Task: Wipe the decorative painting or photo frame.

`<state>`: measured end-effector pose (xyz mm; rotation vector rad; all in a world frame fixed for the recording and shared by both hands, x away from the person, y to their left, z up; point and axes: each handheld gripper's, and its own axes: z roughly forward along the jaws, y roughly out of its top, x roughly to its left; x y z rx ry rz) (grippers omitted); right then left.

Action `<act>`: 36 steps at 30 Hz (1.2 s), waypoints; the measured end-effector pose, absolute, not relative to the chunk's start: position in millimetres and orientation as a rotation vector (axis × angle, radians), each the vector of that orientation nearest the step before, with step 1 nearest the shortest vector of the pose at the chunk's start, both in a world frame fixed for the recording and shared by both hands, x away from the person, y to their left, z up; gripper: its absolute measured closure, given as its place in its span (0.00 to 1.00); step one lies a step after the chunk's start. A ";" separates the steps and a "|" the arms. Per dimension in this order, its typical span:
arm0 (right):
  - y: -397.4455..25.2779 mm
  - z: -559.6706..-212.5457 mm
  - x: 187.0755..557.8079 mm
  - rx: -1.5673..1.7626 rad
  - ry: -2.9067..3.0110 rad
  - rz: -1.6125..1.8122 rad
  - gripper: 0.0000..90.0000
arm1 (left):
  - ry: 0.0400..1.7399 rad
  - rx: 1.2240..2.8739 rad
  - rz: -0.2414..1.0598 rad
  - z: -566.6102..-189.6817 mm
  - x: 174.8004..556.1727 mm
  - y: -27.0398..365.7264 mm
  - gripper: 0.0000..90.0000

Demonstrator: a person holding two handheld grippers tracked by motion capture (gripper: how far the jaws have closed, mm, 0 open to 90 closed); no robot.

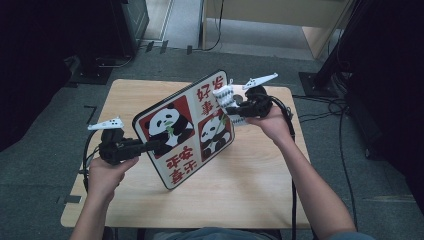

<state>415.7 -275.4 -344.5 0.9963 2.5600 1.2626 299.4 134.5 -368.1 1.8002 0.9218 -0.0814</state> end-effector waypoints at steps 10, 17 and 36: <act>-276.4 -353.4 415.0 1.015 2.585 1.238 0.87 | 0.922 1.800 -0.080 -368.1 299.4 134.5 0.85; -279.3 -360.4 414.5 1.048 2.584 1.242 0.88 | 0.922 1.800 -0.077 -368.1 299.1 134.4 0.85; -285.7 -386.9 409.9 1.090 2.622 1.188 0.88 | 0.921 1.800 -0.077 -368.1 298.7 134.2 0.85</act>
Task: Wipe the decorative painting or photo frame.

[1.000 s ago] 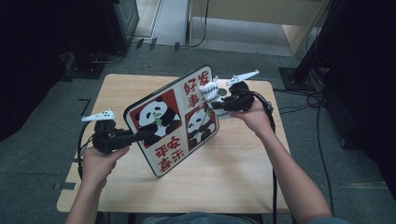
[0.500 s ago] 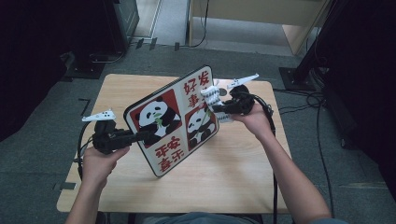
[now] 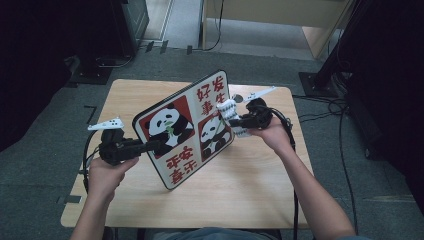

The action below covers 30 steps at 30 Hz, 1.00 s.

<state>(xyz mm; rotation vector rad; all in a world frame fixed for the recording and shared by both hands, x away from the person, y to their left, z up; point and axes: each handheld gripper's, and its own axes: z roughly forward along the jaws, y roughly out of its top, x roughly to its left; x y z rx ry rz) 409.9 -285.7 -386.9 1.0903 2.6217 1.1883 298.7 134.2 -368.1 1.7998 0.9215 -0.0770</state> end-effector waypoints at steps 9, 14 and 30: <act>-286.3 -398.5 408.5 1.115 2.636 1.186 0.88 | 0.921 1.799 -0.075 -368.0 298.6 133.8 0.85; -287.6 -404.9 407.8 1.119 2.638 1.191 0.88 | 0.921 1.799 -0.073 -368.1 298.5 133.5 0.85; -290.3 -434.8 402.1 1.160 2.644 1.192 0.87 | 0.917 1.803 -0.073 -368.0 298.1 133.2 0.85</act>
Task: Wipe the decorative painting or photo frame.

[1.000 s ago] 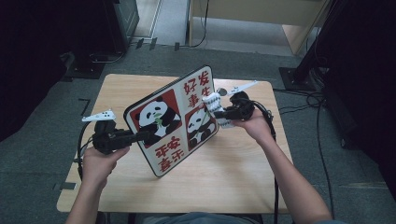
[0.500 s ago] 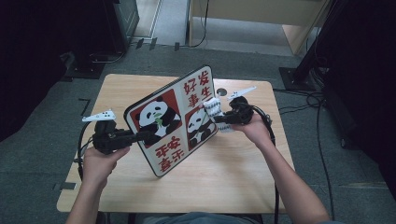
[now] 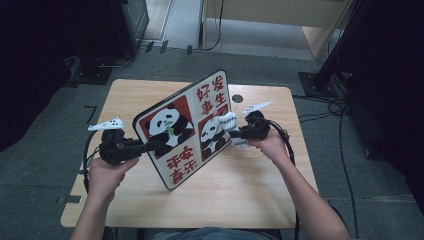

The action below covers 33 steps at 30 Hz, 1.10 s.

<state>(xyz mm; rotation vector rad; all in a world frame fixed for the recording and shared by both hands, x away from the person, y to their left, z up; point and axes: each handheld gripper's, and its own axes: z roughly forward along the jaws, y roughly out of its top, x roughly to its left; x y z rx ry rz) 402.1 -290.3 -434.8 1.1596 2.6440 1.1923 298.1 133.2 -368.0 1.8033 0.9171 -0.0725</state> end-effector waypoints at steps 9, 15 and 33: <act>-289.2 -448.9 400.0 1.172 2.676 1.152 0.87 | 0.913 1.808 -0.073 -367.5 298.4 132.9 0.85; -290.6 -462.6 398.0 1.198 2.673 1.147 0.88 | 0.912 1.811 -0.072 -367.2 298.7 132.7 0.85; -298.4 -463.5 391.5 1.246 2.665 1.104 0.88 | 0.913 1.811 -0.061 -367.0 297.2 131.3 0.85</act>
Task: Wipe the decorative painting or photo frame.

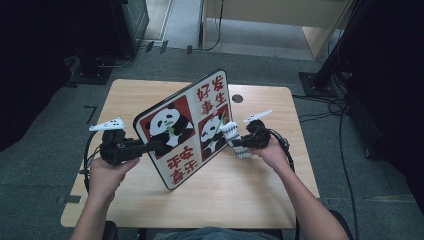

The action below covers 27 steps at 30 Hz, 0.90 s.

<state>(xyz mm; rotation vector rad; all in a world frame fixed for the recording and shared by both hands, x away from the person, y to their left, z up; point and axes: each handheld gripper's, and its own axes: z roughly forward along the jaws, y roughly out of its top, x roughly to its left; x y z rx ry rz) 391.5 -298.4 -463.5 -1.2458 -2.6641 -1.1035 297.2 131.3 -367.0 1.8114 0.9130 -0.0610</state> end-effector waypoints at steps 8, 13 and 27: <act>-302.2 -440.1 381.6 -1.244 -2.668 -1.187 0.88 | 0.910 1.804 -0.060 -367.7 297.8 131.6 0.84; -300.0 -416.7 376.8 -1.222 -2.676 -1.255 0.89 | 0.910 1.802 -0.060 -368.3 298.3 132.0 0.84; -282.4 -343.1 381.3 -1.123 -2.743 -1.322 0.88 | 0.918 1.791 -0.070 -369.2 298.7 132.3 0.84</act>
